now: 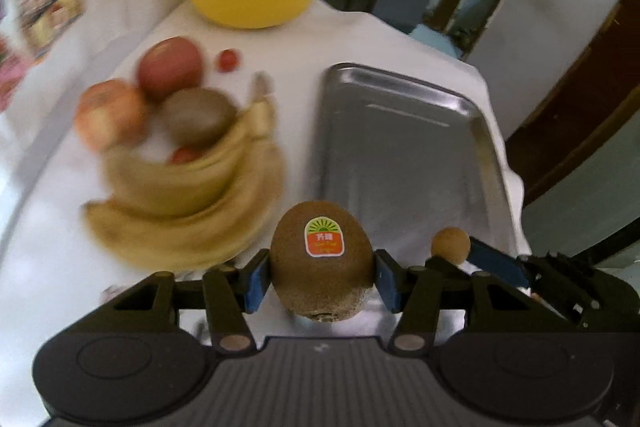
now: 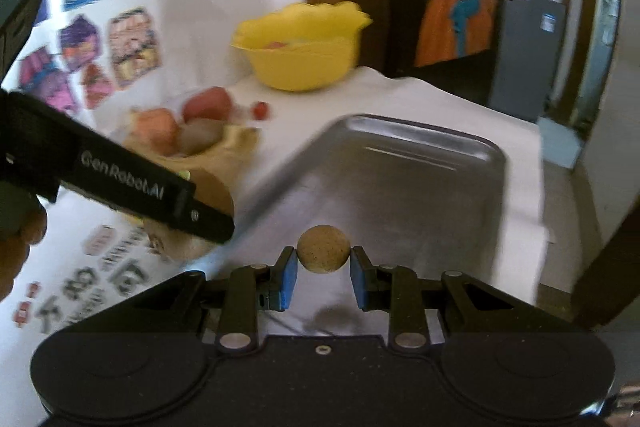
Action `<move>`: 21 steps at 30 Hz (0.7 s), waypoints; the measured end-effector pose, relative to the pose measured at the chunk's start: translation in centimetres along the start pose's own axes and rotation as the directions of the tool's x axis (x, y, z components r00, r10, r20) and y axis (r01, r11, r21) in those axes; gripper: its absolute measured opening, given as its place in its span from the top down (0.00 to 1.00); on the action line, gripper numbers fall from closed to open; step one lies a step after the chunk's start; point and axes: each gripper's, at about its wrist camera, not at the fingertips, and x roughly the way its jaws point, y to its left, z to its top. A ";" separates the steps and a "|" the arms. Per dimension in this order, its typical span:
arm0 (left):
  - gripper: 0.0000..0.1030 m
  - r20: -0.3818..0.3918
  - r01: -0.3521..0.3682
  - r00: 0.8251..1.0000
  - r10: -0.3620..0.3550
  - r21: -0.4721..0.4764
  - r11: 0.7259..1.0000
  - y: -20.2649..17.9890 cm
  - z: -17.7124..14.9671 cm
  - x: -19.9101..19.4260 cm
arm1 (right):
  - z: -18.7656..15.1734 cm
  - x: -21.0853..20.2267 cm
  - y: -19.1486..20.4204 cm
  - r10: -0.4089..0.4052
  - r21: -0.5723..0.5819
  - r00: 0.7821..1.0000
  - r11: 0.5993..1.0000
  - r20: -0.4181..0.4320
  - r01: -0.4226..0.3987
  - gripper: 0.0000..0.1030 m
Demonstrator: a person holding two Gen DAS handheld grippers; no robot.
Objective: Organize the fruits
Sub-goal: 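Carry both fruits over the metal tray while the right tool releases the small fruit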
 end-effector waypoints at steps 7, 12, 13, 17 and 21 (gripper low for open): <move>0.44 0.021 -0.010 1.000 0.009 0.036 0.999 -3.4 1.6 3.3 | -0.8 1.1 -3.2 -0.027 0.032 1.000 0.999 -0.008 0.027 0.71; 0.44 0.015 -0.036 0.999 0.035 0.046 0.998 -4.5 2.0 5.1 | -0.5 1.6 -3.8 -0.025 0.049 1.000 0.998 -0.004 0.025 0.70; 0.44 0.013 -0.038 0.999 0.038 0.046 0.998 -4.5 2.0 5.3 | -0.4 1.8 -3.8 -0.024 0.051 1.000 0.998 -0.005 0.024 0.70; 0.44 0.008 -0.047 0.999 0.047 0.045 0.998 -4.7 2.1 5.7 | -0.4 2.0 -4.1 -0.023 0.056 1.000 0.998 -0.008 0.023 0.70; 0.43 0.009 -0.052 0.999 0.051 0.045 0.998 -4.9 2.2 5.7 | -0.3 2.2 -4.1 -0.027 0.059 1.000 0.998 -0.016 0.028 0.70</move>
